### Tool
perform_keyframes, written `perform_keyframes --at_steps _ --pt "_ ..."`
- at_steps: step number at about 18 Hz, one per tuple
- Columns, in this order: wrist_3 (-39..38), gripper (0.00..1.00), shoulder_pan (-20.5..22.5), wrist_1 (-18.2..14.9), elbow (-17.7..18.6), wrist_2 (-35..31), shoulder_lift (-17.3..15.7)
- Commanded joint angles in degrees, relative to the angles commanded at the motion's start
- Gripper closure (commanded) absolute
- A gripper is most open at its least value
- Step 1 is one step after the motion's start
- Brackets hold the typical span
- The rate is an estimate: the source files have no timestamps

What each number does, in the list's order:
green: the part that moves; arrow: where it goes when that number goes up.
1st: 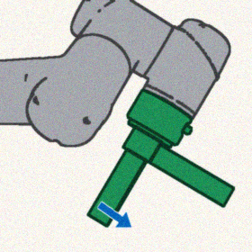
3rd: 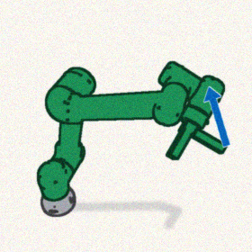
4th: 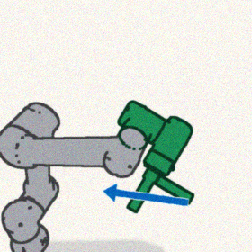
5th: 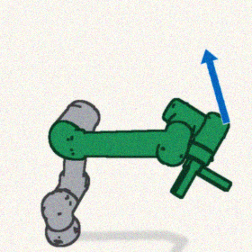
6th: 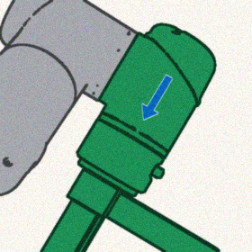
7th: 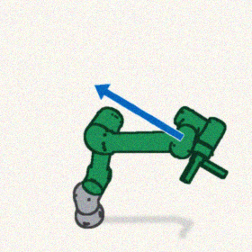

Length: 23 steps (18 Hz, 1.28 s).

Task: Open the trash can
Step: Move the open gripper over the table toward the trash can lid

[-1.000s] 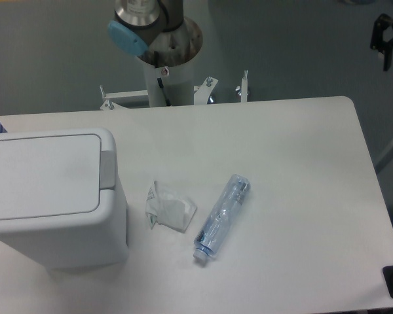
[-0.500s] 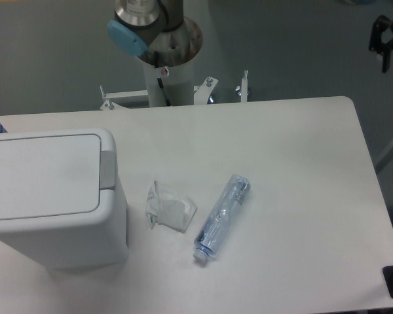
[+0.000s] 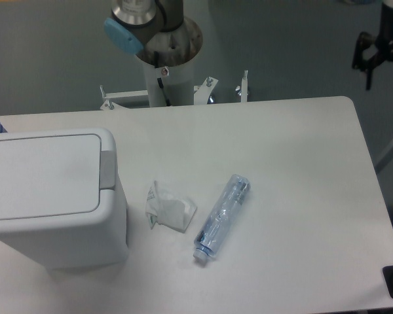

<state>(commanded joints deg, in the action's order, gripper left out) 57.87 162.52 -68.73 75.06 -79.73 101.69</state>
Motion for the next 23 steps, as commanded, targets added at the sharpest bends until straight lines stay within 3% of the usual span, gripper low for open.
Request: perform_keyframes --at_steps 3,15,23 --pt "-9.15 0.0 -2.72 0.35 0.44 1.33 0.0" --pt "-30.69 0.0 -12.04 0.97 1.05 6.95 -2.02" --pt "-40.82 0.0 -18.01 0.44 6.58 7.65 -3.77"
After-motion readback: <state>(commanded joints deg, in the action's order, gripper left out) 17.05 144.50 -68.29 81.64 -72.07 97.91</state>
